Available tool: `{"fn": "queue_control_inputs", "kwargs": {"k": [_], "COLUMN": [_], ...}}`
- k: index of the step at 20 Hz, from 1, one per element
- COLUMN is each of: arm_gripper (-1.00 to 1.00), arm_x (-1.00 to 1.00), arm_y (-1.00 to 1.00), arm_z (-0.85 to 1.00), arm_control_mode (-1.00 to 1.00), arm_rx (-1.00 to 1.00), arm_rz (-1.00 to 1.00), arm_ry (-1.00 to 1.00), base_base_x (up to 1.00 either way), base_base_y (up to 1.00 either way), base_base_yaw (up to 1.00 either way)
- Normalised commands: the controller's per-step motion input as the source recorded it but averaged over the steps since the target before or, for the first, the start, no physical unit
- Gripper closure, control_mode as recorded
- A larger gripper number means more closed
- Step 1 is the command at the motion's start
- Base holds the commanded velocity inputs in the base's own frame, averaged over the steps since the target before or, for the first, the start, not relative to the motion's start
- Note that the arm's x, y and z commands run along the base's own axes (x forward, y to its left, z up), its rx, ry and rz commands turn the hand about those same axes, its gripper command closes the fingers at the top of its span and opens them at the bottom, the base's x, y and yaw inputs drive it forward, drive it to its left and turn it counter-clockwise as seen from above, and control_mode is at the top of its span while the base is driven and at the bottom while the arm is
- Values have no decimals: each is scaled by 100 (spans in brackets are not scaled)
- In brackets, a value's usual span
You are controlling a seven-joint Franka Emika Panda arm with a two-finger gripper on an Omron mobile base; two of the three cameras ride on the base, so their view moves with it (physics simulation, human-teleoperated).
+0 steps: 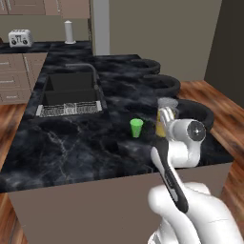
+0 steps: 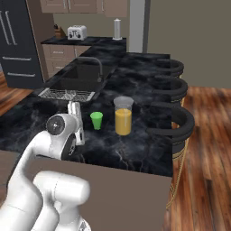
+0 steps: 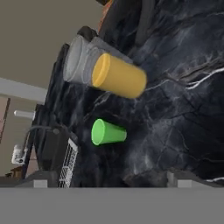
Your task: Place the pitcher and cup on the dining counter for serving.
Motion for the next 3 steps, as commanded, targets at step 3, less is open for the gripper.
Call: {"fn": "queue_control_inputs", "kwargs": {"k": [3], "arm_gripper": [-100], "arm_x": [-100], "arm_y": [-65], "arm_z": [92], "arm_control_mode": [-100], "arm_rx": [6], "arm_rz": [0], "arm_ry": [-15], "base_base_x": [0], "base_base_y": [0], "base_base_yaw": [0]}}
